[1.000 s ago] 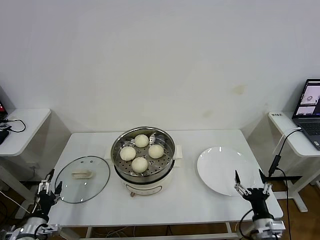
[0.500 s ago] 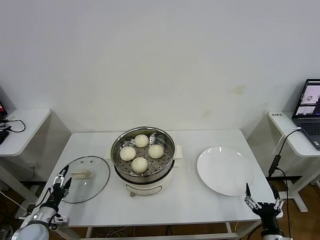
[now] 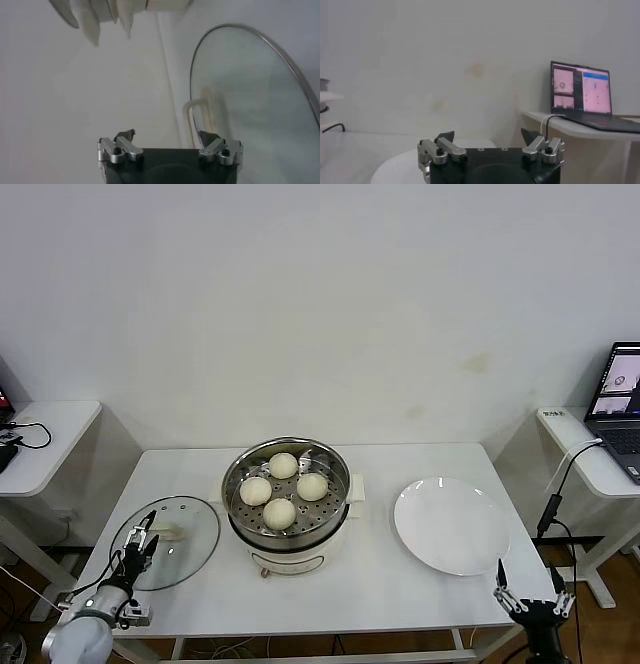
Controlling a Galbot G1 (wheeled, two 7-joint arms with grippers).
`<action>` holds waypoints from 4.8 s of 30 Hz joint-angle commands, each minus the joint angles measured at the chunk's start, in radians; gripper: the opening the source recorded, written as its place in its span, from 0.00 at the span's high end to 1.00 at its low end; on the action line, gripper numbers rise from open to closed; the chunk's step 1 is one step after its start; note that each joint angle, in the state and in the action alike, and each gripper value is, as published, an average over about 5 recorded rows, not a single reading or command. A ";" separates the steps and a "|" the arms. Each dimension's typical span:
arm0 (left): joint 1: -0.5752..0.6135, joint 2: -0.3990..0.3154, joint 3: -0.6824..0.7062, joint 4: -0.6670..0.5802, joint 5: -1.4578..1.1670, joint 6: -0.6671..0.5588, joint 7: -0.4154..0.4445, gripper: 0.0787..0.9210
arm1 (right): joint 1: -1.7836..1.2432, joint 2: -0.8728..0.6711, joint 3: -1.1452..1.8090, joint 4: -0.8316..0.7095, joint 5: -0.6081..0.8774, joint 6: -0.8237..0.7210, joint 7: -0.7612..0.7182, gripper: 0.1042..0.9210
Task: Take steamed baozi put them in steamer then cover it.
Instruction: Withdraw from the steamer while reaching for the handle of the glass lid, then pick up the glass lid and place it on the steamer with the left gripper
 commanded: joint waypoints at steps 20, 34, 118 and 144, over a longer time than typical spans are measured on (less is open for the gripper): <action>-0.148 0.025 0.074 0.144 -0.017 -0.002 0.015 0.12 | -0.015 0.032 -0.005 -0.009 -0.031 0.016 -0.001 0.12; -0.200 0.026 0.105 0.171 -0.033 -0.001 0.030 0.12 | -0.014 0.034 -0.011 -0.022 -0.041 0.019 0.001 0.12; -0.306 -0.040 0.411 -0.580 -0.238 0.626 0.394 0.91 | 0.092 0.024 -0.146 -0.128 -0.303 0.012 0.029 0.12; -0.388 -0.301 0.547 -0.451 0.109 0.645 0.594 0.91 | 0.088 0.034 -0.175 -0.164 -0.356 0.016 0.041 0.12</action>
